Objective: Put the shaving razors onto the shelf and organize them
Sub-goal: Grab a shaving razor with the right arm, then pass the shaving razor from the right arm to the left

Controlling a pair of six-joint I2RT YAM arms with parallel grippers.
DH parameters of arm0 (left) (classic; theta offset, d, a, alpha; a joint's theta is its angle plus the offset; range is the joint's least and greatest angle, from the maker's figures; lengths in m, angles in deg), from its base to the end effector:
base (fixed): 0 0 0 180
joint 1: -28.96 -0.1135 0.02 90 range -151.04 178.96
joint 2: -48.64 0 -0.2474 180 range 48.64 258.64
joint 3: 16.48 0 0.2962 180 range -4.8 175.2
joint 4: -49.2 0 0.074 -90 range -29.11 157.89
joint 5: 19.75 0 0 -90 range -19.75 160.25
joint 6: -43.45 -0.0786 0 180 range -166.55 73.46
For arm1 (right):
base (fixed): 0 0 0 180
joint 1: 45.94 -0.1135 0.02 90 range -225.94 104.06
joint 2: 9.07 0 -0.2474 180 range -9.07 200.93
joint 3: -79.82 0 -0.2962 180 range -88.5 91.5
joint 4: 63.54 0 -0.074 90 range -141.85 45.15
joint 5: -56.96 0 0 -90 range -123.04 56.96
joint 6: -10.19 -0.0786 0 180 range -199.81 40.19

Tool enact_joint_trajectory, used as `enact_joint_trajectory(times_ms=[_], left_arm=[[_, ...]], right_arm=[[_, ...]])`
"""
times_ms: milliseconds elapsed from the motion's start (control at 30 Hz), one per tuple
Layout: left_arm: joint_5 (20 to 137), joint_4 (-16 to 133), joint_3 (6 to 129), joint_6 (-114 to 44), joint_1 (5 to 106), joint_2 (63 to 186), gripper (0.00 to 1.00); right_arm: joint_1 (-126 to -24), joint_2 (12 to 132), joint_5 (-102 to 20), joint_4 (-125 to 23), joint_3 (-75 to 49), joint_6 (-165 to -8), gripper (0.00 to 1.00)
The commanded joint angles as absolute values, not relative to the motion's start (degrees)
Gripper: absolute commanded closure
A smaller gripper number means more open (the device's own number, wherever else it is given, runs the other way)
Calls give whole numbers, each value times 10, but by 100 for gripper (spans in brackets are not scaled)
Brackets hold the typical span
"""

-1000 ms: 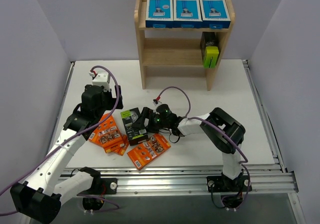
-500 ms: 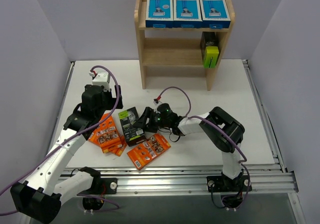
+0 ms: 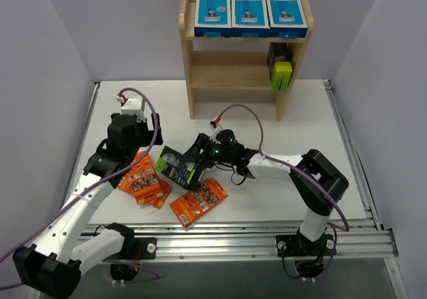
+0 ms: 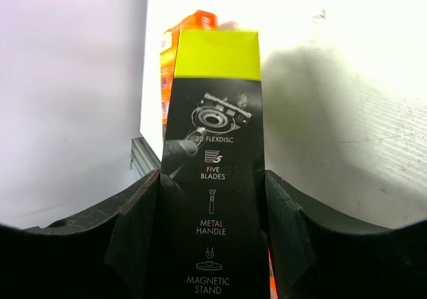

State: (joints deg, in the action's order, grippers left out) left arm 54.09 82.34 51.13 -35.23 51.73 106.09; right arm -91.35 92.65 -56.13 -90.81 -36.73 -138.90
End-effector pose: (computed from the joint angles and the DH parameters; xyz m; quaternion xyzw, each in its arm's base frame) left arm 0.2999 -0.1022 0.3159 0.0051 0.8291 -0.0482 0.5569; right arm 0.2914 0.3396 0.1444 -0.0364 0.7658 0.5873 0.2594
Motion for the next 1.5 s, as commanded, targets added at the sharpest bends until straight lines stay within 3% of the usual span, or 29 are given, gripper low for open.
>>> enact_joint_trajectory(times_ms=[0,333,700,1067,1467], left_arm=[[521,805,515,-356,515,1041,3],[592,778,508,-367,516,1042,3],[951,742,515,-448,523,1007,4],[1228,896,649,-543,558,1110,6],[1168,1023,650,-584,706,1182,6]], right_arm=[[-908,850,-554,-916,-339,-1367,100],[-873,737,-573,-825,-373,-1311,100],[-821,584,-736,-638,-386,-1130,100],[-825,499,-881,-574,-410,-1055,100],[-832,467,-940,-455,-367,-955,100]])
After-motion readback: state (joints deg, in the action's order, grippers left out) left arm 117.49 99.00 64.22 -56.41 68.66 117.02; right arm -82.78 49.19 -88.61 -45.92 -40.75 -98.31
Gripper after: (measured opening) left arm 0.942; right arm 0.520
